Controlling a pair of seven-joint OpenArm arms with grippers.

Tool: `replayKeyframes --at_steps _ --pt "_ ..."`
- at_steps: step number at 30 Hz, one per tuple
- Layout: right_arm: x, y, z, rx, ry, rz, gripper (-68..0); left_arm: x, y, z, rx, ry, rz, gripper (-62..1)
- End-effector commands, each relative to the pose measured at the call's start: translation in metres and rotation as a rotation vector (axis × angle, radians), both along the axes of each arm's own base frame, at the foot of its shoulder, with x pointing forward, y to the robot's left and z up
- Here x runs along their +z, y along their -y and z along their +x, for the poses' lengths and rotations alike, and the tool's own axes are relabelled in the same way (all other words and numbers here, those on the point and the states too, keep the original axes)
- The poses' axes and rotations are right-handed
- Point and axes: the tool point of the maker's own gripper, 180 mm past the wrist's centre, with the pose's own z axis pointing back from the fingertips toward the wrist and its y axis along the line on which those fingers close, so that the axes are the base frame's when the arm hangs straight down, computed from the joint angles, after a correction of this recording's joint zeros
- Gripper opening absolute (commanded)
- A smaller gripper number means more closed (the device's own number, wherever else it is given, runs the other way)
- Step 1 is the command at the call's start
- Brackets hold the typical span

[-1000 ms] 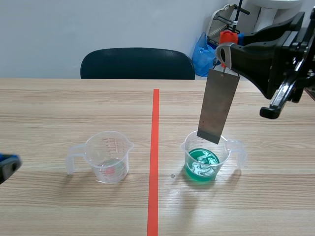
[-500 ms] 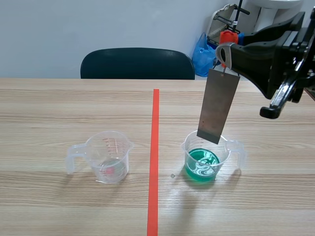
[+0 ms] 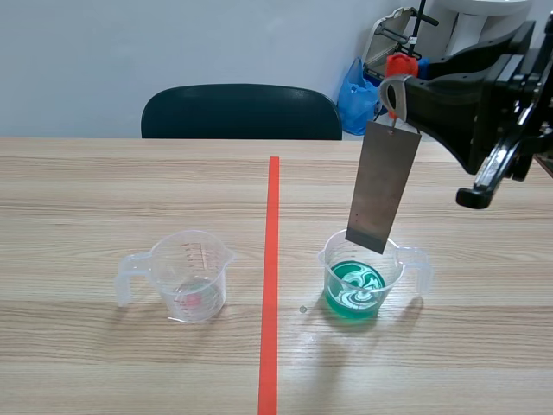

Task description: Do the redox reaction experiment

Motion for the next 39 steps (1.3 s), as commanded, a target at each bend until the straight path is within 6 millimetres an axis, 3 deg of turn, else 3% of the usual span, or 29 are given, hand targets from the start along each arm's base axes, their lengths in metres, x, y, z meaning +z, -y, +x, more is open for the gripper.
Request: replayKeyframes --at_steps 1,4,5,39 --pt "0.0117 -0.0004 0.0002 0.007 0.034 0.011 -66.9 0.0061 0.0017 0.0024 0.003 0.025 -0.022 -29.7" --pt "0.0117 -0.0004 0.0002 0.007 0.034 0.011 -66.9 0.0076 0.0006 0.0038 0.017 0.027 -0.037 -3.0" --pt "0.0117 -0.0004 0.0002 0.007 0.034 0.011 -66.9 0.0092 -0.0005 0.0054 0.033 0.031 -0.052 1.4" --pt "0.0117 -0.0004 0.0002 0.007 0.034 0.011 -66.9 0.0098 -0.0013 0.0061 0.04 0.034 -0.056 1.4"
